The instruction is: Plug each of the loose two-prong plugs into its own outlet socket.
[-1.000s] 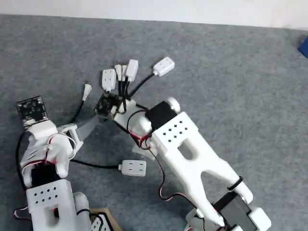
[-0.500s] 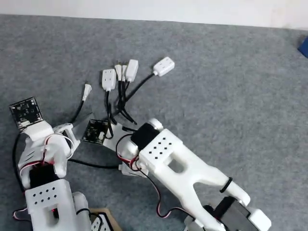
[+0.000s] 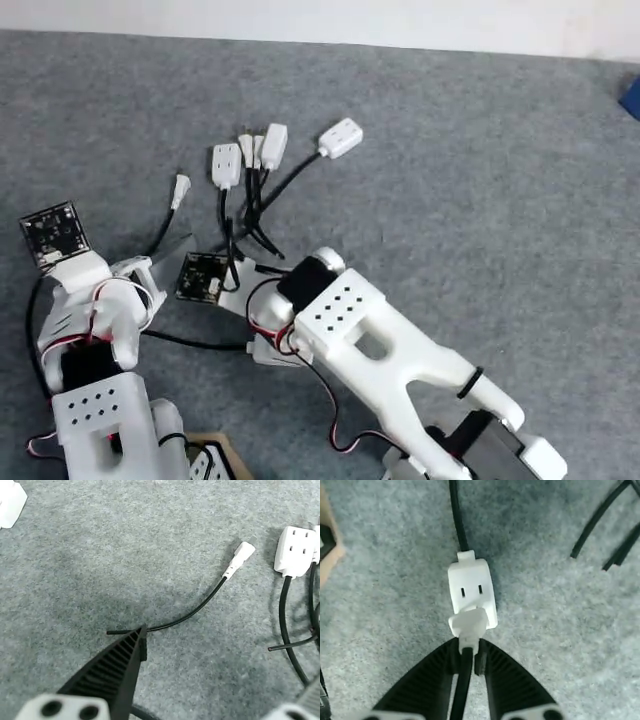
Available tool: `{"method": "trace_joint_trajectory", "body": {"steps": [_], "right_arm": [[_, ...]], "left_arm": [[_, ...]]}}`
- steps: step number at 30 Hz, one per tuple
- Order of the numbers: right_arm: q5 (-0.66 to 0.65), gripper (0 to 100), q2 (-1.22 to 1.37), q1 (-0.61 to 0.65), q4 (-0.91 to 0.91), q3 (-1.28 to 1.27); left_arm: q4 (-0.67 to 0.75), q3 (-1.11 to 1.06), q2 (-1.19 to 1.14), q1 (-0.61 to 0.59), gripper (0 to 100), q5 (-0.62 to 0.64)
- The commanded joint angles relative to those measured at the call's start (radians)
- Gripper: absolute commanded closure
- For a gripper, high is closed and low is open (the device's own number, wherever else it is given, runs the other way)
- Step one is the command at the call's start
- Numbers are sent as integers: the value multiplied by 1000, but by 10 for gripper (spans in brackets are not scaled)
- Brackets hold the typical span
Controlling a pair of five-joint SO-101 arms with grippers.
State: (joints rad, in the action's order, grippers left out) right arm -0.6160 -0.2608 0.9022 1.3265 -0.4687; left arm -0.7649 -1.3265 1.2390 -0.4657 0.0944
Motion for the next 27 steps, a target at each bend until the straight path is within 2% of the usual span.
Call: {"method": "trace_joint_trajectory", "body": {"steps": [1, 22, 24, 27], "right_arm": [[-12, 991, -25, -27, -4, -1], [-26, 991, -27, -53, 131, 64], [-25, 991, -27, -91, 107, 62], [-32, 991, -18, -239, 53, 64]], "left_arm": [[20, 2, -5, -4, 508, 9], [18, 2, -5, -2, 508, 9], [18, 2, -5, -2, 508, 9], [18, 1, -5, -2, 508, 9]]}}
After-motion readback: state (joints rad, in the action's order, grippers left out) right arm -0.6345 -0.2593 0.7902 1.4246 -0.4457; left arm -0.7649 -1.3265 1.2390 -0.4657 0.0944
